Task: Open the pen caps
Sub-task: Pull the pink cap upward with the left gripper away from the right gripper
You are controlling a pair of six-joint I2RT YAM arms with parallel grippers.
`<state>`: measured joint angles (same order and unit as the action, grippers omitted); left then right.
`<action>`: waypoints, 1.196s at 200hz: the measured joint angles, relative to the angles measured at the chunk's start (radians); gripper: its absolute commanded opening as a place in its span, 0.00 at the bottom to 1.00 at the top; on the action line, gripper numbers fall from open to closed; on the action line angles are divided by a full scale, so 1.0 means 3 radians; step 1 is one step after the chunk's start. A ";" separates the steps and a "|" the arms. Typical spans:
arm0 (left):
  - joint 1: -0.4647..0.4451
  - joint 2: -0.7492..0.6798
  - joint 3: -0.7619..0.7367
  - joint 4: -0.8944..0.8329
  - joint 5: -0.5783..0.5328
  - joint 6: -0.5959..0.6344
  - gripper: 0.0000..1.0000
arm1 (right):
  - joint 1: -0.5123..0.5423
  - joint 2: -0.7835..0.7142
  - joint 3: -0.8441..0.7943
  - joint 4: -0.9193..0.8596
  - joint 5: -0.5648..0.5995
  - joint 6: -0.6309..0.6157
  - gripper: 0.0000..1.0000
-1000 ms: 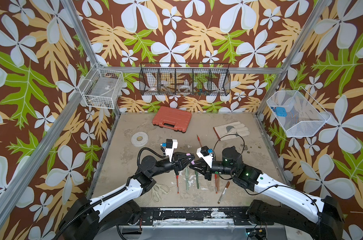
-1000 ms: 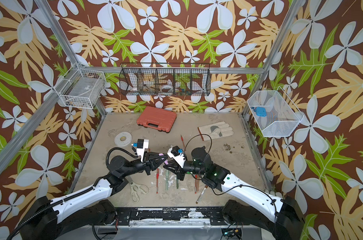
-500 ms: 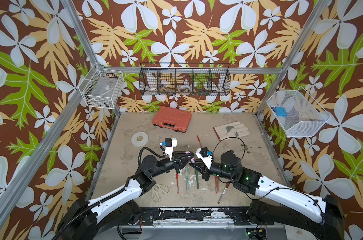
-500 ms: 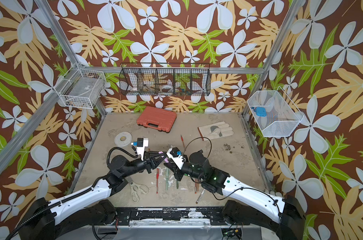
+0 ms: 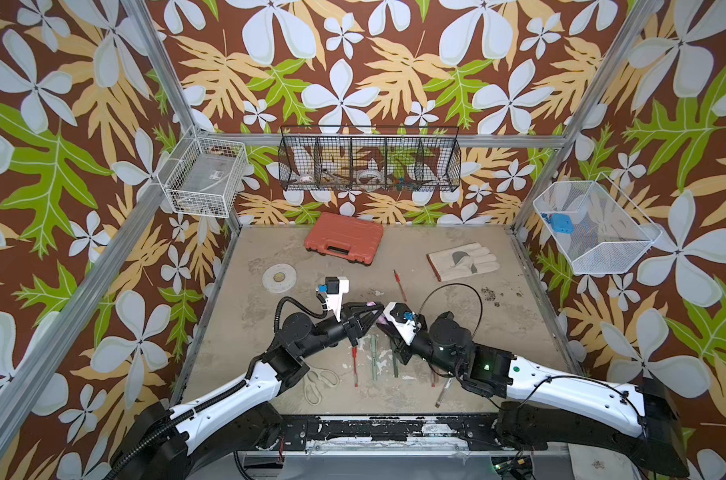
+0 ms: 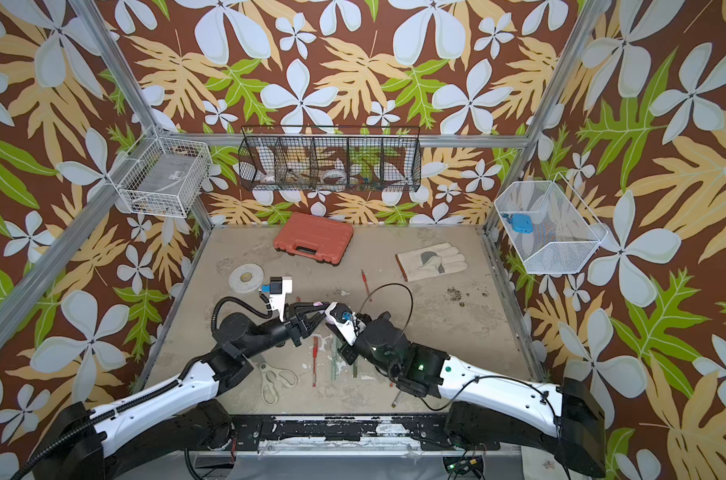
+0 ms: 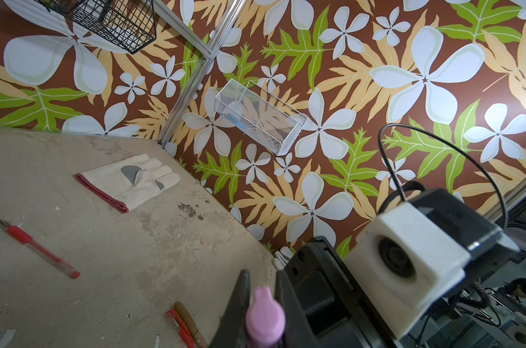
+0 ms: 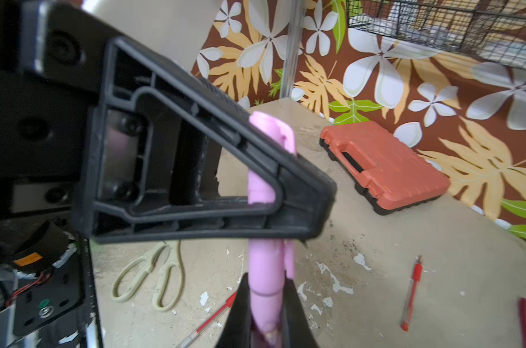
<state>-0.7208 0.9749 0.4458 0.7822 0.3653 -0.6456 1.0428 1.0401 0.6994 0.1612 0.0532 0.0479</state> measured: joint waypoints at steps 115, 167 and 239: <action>0.0018 0.0045 -0.0025 0.0327 0.0085 0.0062 0.00 | -0.0724 -0.0189 -0.0191 0.0008 -0.1835 0.0313 0.00; 0.0019 -0.0095 -0.0085 0.0201 -0.0140 0.0095 0.00 | -0.0712 -0.0132 -0.0150 -0.0086 -0.1665 0.0261 0.00; 0.0118 -0.0257 0.0034 -0.0841 -0.1457 0.0123 0.00 | -0.0952 -0.0053 -0.0164 -0.0086 -0.0884 0.0366 0.00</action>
<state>-0.6853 0.8978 0.4561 0.5301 -0.0719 -0.6086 0.7570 1.0241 0.6502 0.1352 -0.2119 0.1577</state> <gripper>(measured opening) 0.151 0.105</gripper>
